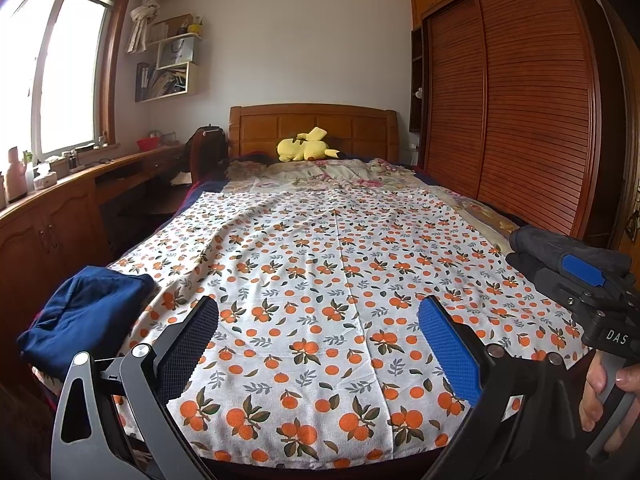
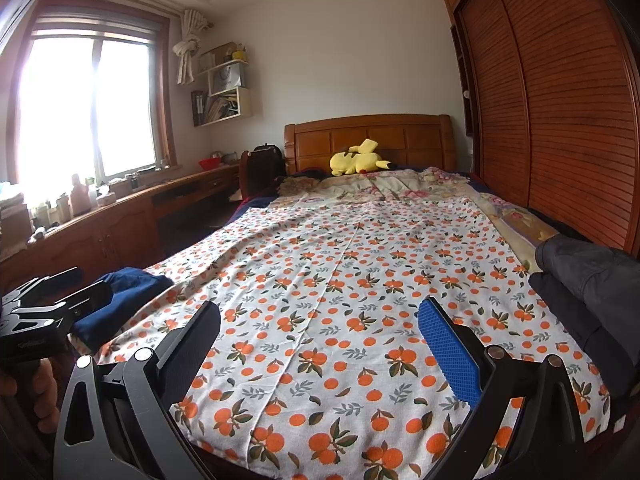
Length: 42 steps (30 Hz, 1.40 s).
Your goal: Fold large clothes
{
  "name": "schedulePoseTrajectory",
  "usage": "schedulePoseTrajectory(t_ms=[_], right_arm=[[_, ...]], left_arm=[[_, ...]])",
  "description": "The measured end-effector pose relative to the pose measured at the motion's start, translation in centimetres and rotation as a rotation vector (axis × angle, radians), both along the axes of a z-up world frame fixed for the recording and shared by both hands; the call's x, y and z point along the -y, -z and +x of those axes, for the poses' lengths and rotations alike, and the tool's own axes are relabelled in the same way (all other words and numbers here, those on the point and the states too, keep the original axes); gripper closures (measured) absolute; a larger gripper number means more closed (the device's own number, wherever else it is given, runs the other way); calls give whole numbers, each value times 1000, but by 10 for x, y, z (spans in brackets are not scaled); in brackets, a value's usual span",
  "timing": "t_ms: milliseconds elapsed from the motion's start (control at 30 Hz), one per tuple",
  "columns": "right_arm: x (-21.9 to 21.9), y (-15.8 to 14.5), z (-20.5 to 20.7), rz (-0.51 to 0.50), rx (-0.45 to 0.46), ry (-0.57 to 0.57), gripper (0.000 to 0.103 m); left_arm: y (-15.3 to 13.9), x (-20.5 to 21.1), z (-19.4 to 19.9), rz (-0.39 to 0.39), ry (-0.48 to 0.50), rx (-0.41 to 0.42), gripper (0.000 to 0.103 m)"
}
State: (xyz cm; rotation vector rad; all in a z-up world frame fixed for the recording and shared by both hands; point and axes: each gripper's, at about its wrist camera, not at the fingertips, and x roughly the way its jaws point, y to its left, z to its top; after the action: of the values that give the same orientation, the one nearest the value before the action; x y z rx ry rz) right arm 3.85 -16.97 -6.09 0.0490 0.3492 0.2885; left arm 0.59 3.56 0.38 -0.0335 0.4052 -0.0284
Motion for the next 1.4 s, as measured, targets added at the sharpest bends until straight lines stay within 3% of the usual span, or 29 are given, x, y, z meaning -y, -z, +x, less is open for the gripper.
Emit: schedulePoseTrajectory(t_ms=[1400], right_arm=[[3, 2, 0, 5, 0, 10, 7]], left_arm=[[-2, -1, -1, 0, 5, 0, 2]])
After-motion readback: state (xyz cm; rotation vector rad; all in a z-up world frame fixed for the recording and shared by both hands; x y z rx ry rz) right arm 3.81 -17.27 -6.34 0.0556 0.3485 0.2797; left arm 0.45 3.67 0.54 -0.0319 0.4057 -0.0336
